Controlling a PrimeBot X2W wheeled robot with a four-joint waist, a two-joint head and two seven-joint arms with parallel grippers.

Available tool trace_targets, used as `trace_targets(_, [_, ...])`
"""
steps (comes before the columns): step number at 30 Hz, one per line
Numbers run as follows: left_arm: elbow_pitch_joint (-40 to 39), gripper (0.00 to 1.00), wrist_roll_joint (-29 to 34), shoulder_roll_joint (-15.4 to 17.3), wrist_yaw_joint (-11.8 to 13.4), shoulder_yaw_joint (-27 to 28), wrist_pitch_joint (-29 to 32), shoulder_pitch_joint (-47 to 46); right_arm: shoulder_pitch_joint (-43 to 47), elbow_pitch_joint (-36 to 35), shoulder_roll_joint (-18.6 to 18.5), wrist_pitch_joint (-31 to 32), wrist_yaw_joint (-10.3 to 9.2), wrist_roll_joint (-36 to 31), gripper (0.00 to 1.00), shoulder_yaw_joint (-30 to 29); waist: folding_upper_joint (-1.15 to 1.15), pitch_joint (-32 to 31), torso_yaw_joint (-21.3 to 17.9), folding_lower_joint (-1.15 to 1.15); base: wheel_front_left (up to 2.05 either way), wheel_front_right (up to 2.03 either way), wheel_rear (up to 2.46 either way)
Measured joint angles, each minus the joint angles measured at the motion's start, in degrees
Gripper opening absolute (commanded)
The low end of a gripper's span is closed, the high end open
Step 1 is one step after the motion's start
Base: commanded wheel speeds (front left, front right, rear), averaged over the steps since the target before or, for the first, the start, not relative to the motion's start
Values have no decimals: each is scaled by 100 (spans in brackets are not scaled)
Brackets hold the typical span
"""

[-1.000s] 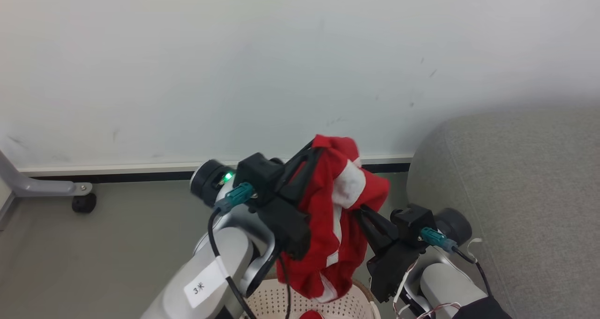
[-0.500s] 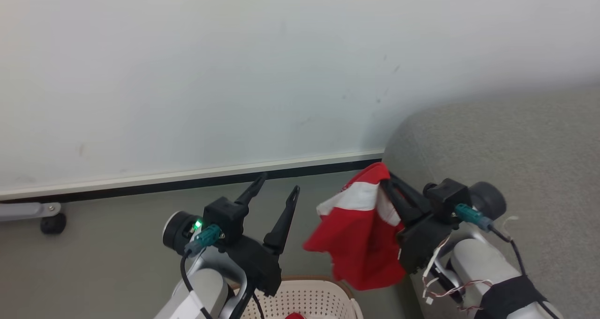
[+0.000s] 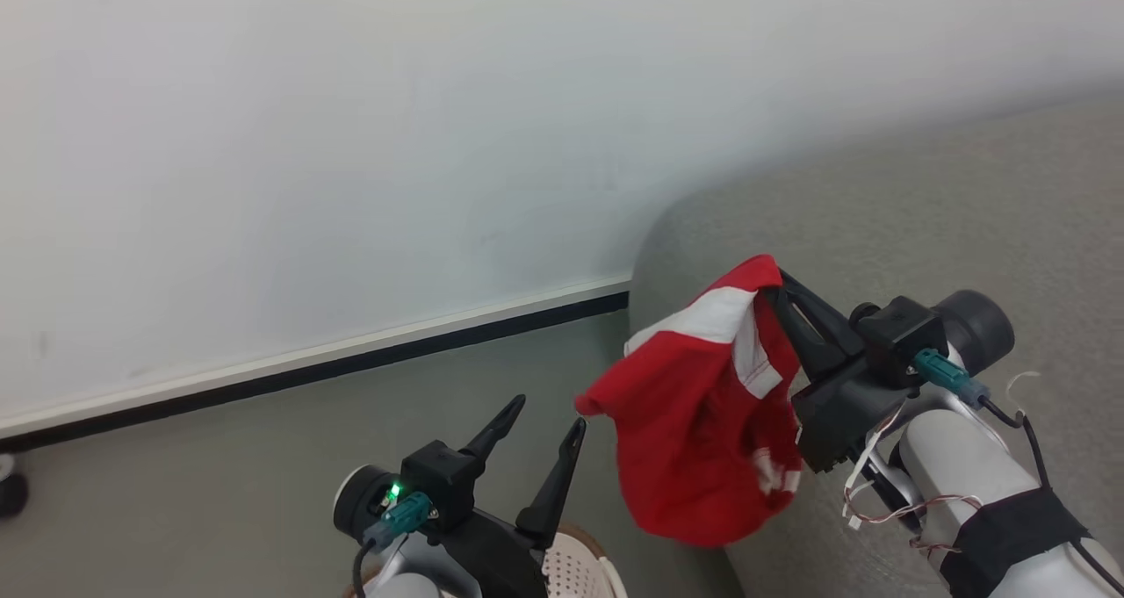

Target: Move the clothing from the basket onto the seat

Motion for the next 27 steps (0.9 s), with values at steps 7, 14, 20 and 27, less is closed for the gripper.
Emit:
trace_targets(7, [-188,100,-34,-70,4,-40,-56,87,-70,-341,-160,0,-1,-104,0,-25,0,16,-491,0,0,0,0])
trace_targets(14, [-291,100,-23,-86,63,-67,-105,149,-152,-591,-244,0,-1,-156,0,-32,0,85,-994,0,0,0,0])
trace_targets(20, [-430,100,57,-88,135,-90,-107,147,-287,-724,-369,0,-1,-156,0,-85,0,218,-1361,0,0,0,0])
trace_targets(27, [-697,100,270,-92,157,-227,-123,59,-575,-738,-506,53,0,21,0,-400,0,587,-1529,0,0,0,0])
